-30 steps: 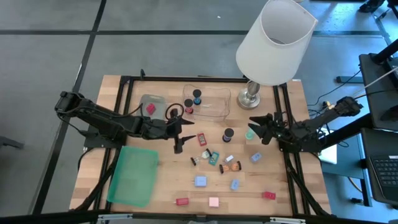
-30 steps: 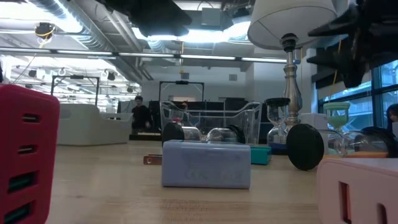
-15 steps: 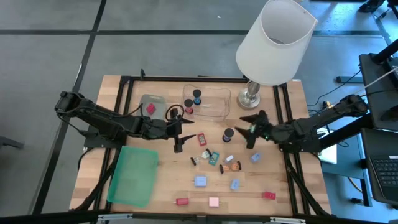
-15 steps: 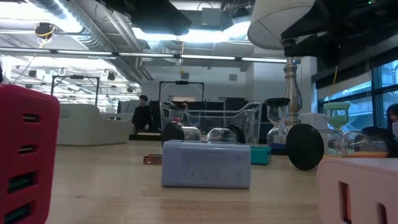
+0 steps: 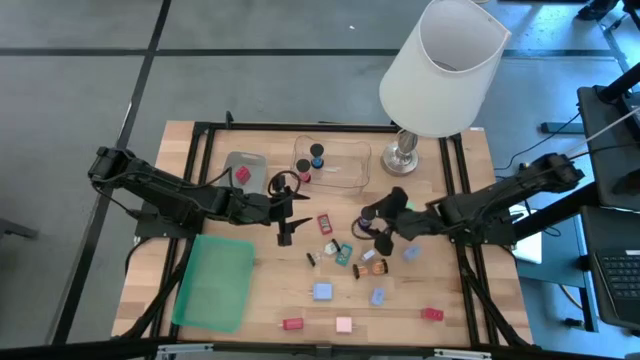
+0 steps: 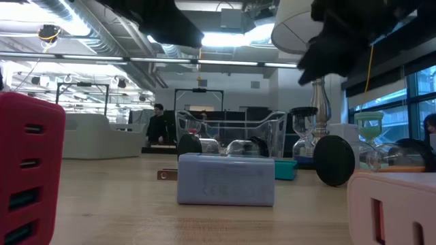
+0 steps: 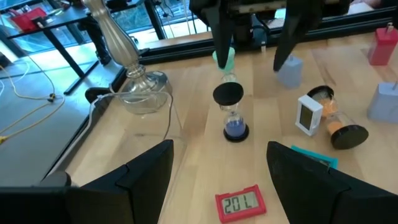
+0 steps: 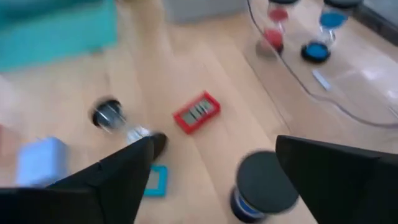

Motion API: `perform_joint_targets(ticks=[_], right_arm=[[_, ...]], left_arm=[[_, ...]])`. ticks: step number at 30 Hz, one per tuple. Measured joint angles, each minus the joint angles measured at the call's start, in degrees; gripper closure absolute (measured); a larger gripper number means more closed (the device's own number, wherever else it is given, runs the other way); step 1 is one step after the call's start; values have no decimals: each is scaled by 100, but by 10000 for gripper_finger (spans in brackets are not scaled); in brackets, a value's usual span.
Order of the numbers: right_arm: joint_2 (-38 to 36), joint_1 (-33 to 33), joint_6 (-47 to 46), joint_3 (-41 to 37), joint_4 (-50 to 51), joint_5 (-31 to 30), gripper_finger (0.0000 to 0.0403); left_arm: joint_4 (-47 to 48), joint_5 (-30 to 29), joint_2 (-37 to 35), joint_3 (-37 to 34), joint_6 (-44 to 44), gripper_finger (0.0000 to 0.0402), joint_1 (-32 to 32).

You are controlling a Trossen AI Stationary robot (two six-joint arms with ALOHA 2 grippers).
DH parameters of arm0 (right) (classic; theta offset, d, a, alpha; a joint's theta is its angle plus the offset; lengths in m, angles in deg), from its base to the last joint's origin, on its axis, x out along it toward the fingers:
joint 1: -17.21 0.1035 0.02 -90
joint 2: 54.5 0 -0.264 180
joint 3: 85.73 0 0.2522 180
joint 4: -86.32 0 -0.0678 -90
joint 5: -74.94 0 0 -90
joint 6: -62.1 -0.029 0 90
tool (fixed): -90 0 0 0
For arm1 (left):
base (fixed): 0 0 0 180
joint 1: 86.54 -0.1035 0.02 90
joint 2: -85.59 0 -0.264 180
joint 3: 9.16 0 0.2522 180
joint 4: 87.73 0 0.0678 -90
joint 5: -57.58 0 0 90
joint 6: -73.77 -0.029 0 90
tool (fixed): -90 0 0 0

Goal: Pick & Place Office items
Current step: Put the purple hourglass into the transparent bin

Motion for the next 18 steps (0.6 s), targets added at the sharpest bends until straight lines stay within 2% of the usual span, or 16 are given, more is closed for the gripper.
perform_joint_targets(ticks=[5,10,13,18], right_arm=[[304,-51,943,12,109,322,47],[382,-74,1833,12,104,29,59],[445,-235,1701,12,104,-34,63],[598,-604,1384,-57,112,472,64]], left_arm=[[113,-2,0,0,0,146,0],[282,-2,0,0,0,146,-2],[306,-4,0,0,-96,146,-17],[305,-5,0,0,-284,146,-130]])
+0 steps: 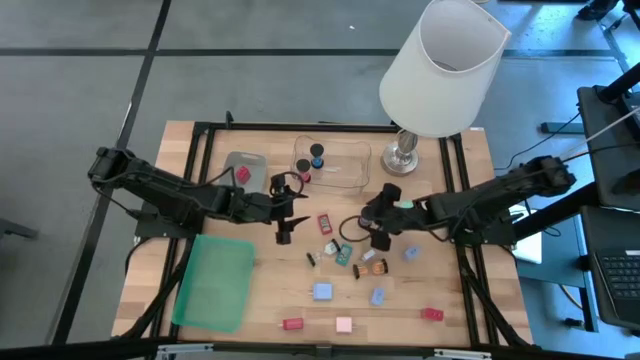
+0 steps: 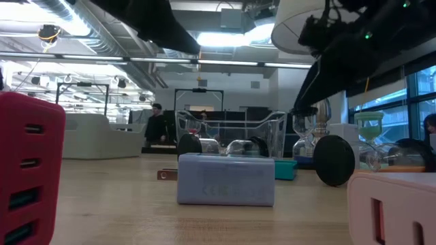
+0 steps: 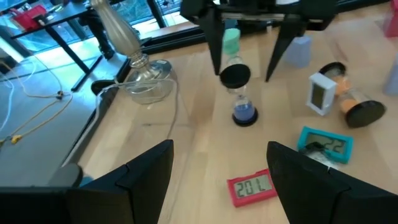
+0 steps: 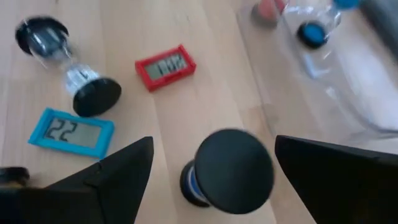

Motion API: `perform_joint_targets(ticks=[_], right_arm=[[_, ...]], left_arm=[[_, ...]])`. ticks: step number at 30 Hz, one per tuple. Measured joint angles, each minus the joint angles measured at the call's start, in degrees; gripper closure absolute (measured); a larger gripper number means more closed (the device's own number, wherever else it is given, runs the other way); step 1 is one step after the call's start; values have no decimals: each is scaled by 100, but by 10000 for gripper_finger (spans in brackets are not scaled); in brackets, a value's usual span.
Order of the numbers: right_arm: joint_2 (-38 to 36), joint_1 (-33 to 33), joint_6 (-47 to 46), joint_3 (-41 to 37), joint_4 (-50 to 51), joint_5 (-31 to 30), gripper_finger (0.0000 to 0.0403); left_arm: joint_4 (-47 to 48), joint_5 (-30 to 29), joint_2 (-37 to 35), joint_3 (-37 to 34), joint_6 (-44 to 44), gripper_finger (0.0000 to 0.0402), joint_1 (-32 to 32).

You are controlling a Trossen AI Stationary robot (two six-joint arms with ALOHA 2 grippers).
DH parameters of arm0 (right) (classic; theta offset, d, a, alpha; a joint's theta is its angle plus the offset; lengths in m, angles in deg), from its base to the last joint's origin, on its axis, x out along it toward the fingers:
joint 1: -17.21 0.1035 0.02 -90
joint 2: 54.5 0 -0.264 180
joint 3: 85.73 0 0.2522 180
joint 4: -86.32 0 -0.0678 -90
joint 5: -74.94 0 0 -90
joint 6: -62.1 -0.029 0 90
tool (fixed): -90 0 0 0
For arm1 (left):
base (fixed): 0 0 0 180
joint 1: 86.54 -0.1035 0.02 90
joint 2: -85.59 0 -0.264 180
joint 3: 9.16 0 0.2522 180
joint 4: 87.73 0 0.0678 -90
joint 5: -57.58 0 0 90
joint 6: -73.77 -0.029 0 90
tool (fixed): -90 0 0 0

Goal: Pick & Place Office items
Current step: Put the purple hourglass into the transparent bin

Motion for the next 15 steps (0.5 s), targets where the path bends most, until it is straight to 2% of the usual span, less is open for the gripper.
perform_joint_targets(ticks=[7,13,15], right_arm=[[127,-452,-41,-14,-6,161,64],[254,-670,-479,-16,-4,832,64],[278,-674,-585,-16,-7,884,64]], left_arm=[[2,3,0,0,45,146,-337],[6,16,0,0,150,146,-490],[10,20,0,0,148,146,-515]])
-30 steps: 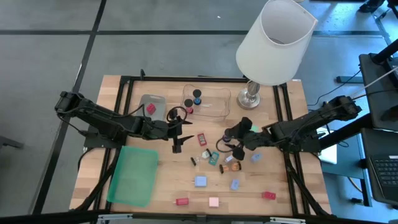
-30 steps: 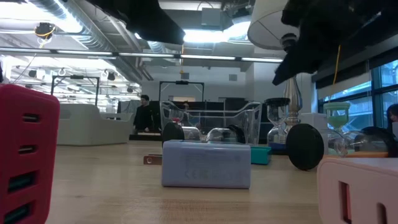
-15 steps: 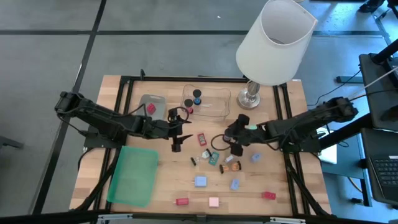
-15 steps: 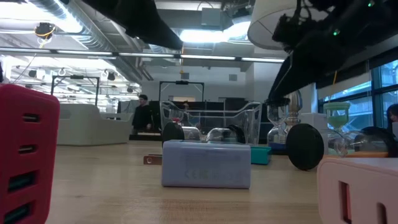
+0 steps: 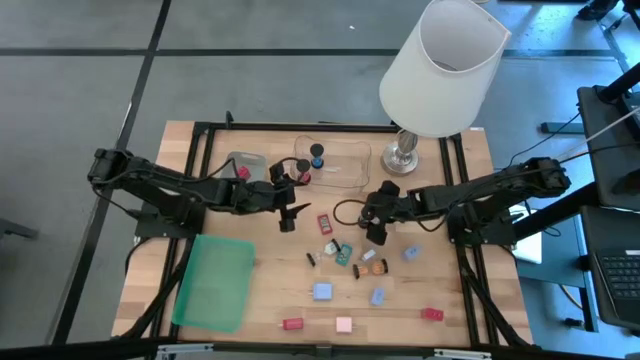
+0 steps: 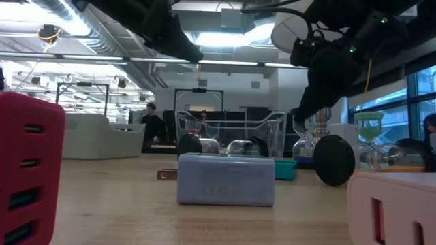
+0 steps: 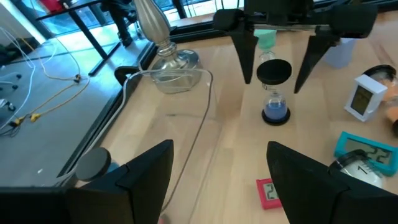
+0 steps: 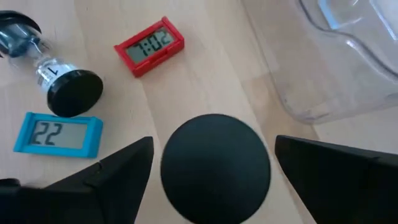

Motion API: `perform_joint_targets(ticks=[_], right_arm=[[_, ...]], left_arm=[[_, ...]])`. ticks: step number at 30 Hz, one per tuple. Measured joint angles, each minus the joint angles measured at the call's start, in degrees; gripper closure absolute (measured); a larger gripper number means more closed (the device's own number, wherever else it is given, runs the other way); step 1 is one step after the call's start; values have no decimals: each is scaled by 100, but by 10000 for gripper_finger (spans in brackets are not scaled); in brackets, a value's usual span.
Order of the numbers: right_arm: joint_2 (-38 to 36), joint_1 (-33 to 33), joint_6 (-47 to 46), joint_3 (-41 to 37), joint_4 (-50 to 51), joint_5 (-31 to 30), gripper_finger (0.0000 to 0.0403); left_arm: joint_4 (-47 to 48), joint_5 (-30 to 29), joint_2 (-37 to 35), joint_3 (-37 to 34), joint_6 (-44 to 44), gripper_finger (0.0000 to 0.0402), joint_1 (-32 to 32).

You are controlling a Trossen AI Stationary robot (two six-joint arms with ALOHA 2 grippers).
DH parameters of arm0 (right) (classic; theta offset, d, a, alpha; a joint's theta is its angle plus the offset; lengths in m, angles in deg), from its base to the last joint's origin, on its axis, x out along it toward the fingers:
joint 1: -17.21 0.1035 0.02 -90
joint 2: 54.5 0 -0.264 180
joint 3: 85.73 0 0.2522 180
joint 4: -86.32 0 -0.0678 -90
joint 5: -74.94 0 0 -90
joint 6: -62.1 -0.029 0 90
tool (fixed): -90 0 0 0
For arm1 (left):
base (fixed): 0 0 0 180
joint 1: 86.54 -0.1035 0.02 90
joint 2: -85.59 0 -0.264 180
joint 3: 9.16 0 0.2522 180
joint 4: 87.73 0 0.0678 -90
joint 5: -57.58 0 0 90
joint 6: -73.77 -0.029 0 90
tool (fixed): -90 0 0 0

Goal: Pick & Place Office items
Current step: Put the purple hourglass into the transparent bin

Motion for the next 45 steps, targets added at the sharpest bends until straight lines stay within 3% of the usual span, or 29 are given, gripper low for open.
perform_joint_targets(ticks=[6,15,24,30,35,45], right_arm=[[17,4,-35,-2,0,-53,94],[14,4,-79,-2,-3,-29,189],[12,9,-257,431,29,76,190],[12,-94,664,1336,7,-631,176],[10,-660,975,1860,-47,-734,189],[441,-1836,579,1880,-233,-692,177]], left_arm=[[22,2,0,0,-1,146,0],[138,4,0,0,-2,146,-2],[133,-9,0,0,50,146,0],[125,-13,0,0,60,146,-1],[122,-13,0,0,133,146,0],[120,-15,0,-2,144,146,0]])
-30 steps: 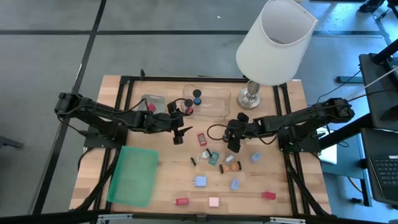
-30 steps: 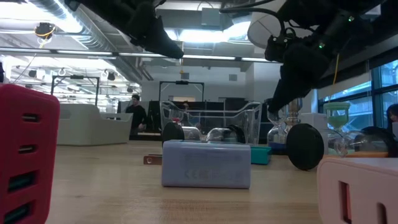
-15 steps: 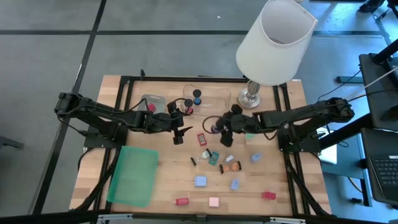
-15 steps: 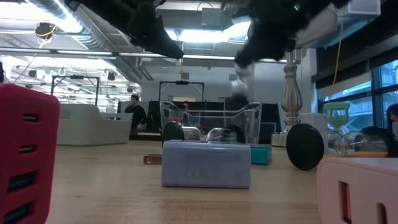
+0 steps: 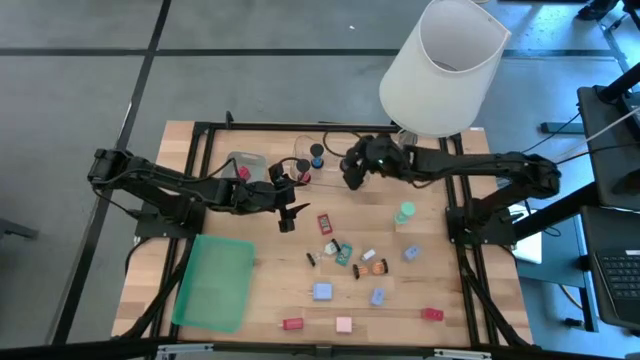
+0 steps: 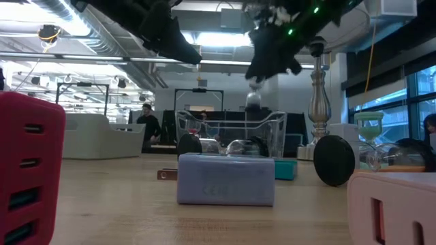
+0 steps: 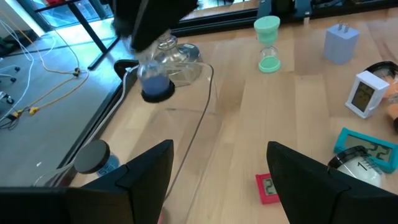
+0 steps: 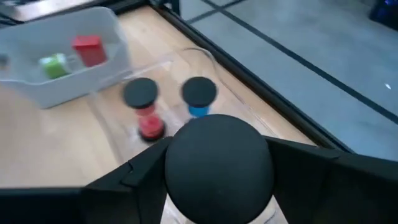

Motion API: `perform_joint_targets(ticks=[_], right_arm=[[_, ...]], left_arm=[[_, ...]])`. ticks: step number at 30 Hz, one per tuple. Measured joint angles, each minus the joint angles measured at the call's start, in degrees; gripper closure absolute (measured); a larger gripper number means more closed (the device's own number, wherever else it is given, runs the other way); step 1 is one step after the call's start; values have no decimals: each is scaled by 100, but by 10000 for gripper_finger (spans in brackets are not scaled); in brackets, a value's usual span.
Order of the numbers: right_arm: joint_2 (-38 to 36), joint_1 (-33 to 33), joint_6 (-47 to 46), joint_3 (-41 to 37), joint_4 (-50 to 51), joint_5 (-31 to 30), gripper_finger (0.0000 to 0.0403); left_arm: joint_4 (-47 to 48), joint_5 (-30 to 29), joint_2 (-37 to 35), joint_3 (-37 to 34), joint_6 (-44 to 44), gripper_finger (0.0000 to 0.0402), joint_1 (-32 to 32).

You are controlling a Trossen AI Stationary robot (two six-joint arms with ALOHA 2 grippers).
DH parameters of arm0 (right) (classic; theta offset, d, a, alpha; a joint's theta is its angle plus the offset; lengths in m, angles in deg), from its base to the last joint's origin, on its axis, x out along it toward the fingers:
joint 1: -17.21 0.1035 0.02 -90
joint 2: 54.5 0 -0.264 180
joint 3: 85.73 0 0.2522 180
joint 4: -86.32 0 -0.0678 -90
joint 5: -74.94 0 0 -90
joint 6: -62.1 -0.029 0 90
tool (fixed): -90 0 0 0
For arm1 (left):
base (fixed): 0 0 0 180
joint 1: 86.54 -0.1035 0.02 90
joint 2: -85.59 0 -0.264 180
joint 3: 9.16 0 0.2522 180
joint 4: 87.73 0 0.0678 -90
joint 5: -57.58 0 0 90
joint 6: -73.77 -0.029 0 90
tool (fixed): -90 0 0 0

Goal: Pick & Place Office items
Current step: Put the purple hourglass into the transparent bin

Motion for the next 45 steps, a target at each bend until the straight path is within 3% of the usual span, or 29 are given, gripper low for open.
perform_joint_targets(ticks=[5,11,15,34,45], right_arm=[[632,-342,-14,0,-89,18,188],[1192,-594,-82,0,-114,6,166],[1408,-671,-74,0,-162,21,174],[1495,-721,5,-2,-181,-405,173],[1486,-719,97,287,76,-404,91]], left_arm=[[0,2,-2,0,0,146,-2],[17,2,-2,0,-4,146,-1],[17,1,-2,0,-87,146,-1],[122,13,-2,0,-4,146,-197],[129,19,-2,0,51,146,-199]])
